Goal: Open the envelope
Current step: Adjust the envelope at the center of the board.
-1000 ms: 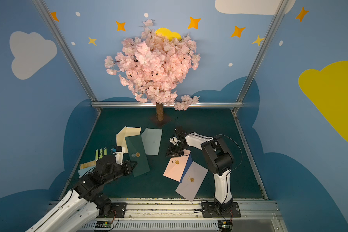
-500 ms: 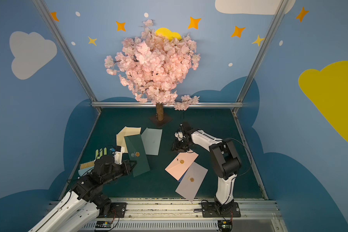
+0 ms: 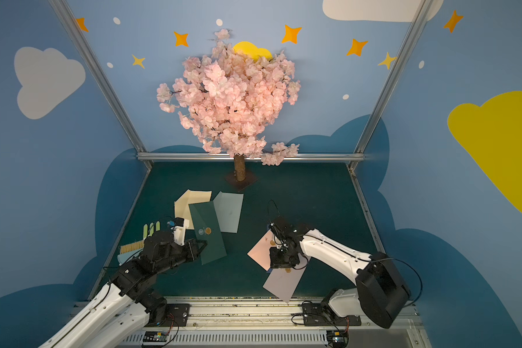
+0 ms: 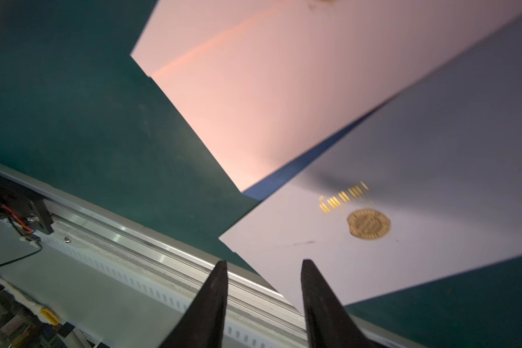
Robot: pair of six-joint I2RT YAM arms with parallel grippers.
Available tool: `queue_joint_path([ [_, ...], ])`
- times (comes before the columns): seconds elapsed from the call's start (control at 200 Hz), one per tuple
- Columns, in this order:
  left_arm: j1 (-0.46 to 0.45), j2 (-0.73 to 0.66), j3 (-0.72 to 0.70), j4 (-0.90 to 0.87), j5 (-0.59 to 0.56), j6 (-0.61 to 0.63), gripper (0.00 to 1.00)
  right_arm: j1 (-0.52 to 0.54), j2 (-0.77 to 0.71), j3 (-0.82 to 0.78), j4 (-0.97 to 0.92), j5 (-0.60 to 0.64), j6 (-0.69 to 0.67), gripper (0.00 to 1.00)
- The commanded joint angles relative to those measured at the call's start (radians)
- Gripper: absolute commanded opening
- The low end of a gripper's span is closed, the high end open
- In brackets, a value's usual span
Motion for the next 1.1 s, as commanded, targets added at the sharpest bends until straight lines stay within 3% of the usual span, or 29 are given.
queue_joint_path([
  [0.0, 0.003, 0.019, 0.002, 0.056, 0.031, 0.01, 0.03, 0.005, -0.08, -0.037, -0.064, 0.062, 0.071, 0.44],
  [0.235, 0.003, 0.034, 0.009, 0.077, 0.038, 0.004, 0.03, 0.007, -0.011, -0.17, 0.07, -0.013, 0.096, 0.44],
  [0.566, 0.004, 0.003, 0.001, 0.046, 0.025, 0.004, 0.03, -0.018, 0.173, -0.153, 0.165, -0.015, 0.071, 0.46],
  [0.751, 0.005, -0.036, 0.008, 0.001, 0.007, 0.012, 0.03, -0.124, 0.305, -0.128, 0.198, -0.006, 0.058, 0.43],
  [1.096, 0.009, -0.062, 0.002, -0.025, 0.005, 0.009, 0.03, -0.334, 0.393, -0.058, 0.214, 0.003, -0.029, 0.45],
])
